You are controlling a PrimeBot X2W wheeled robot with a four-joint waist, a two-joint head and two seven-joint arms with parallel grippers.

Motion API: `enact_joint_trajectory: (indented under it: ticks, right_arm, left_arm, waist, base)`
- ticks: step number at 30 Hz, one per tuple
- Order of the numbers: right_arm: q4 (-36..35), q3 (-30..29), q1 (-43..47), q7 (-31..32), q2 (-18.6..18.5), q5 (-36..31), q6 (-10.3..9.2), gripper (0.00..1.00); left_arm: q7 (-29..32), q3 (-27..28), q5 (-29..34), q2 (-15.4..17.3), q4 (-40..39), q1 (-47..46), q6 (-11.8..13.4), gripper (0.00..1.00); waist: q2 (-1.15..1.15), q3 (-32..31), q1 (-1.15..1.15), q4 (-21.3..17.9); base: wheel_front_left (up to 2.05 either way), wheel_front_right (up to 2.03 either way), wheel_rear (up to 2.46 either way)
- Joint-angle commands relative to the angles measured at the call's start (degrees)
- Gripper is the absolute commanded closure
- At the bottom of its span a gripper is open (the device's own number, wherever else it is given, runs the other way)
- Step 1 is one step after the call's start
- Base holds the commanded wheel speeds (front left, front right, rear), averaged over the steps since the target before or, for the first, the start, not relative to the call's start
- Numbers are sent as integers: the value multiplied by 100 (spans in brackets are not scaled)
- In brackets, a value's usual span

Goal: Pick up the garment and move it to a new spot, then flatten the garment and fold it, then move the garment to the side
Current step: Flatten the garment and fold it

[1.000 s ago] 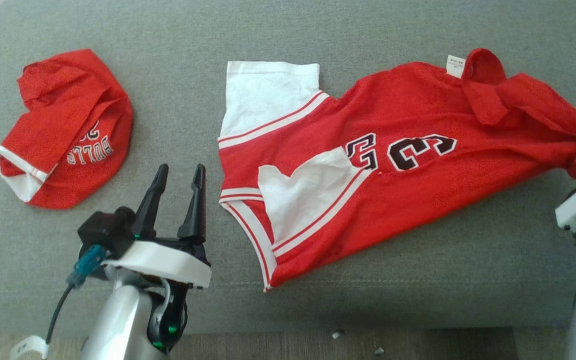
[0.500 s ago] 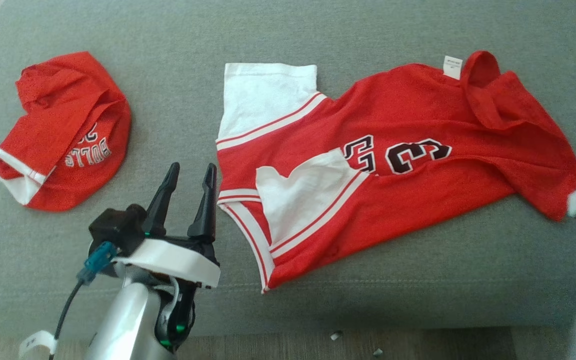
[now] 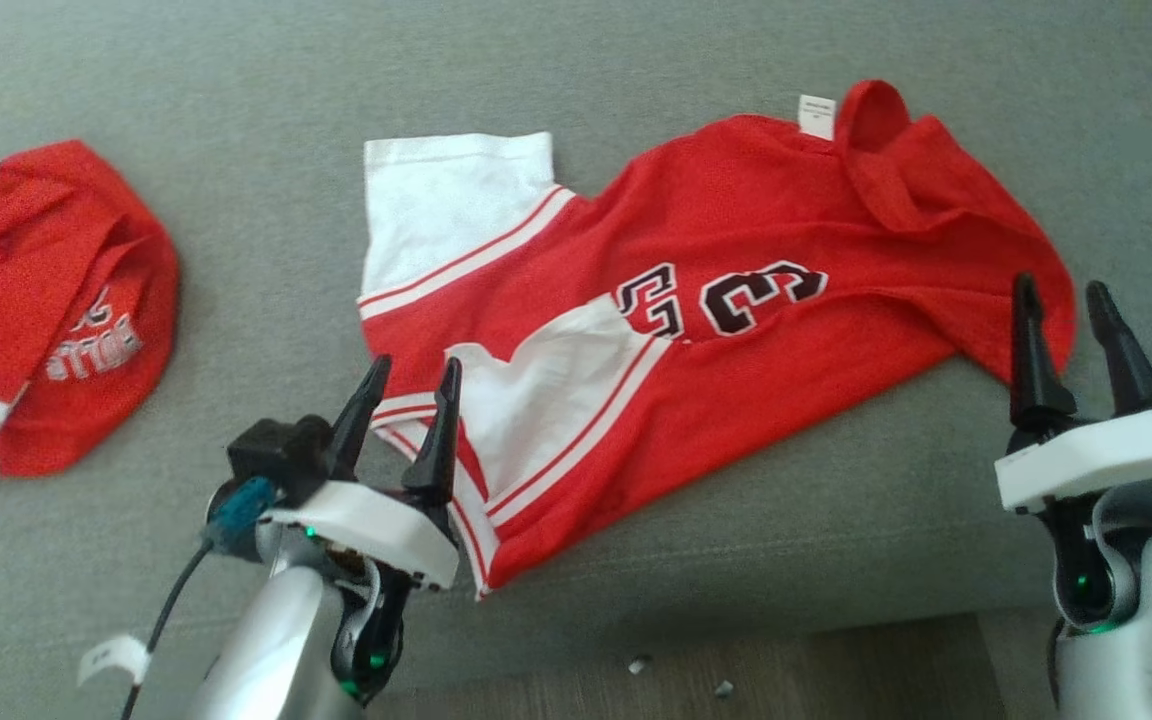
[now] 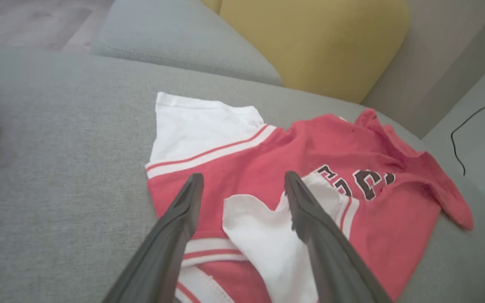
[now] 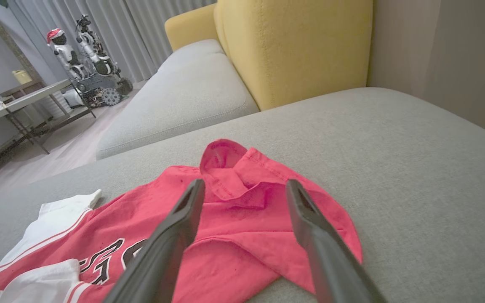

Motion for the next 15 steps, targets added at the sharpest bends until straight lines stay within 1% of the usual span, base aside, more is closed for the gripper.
enact_joint_trajectory:
  ticks: [1, 7, 15]
  right_arm:
    - [-249, 169, -166, -107, -17, 54, 36, 0]
    - [-202, 308, -202, -204, -17, 113, 36, 0]
    - [-98, 407, -222, -299, -16, 183, 36, 0]
  left_arm:
    - [-38, 125, 96, 38, 51, -369, 7, 0]
    - [201, 30, 309, 126, 846, -806, 166, 0]
    - [246, -112, 498, 207, 1573, -1167, 250, 0]
  waist:
    - [0, 30, 0, -129]
    - [0, 70, 0, -323]
    - [0, 124, 0, -459]
  base:
    - [0, 0, 0]
    - [0, 0, 0]
    - [0, 0, 0]
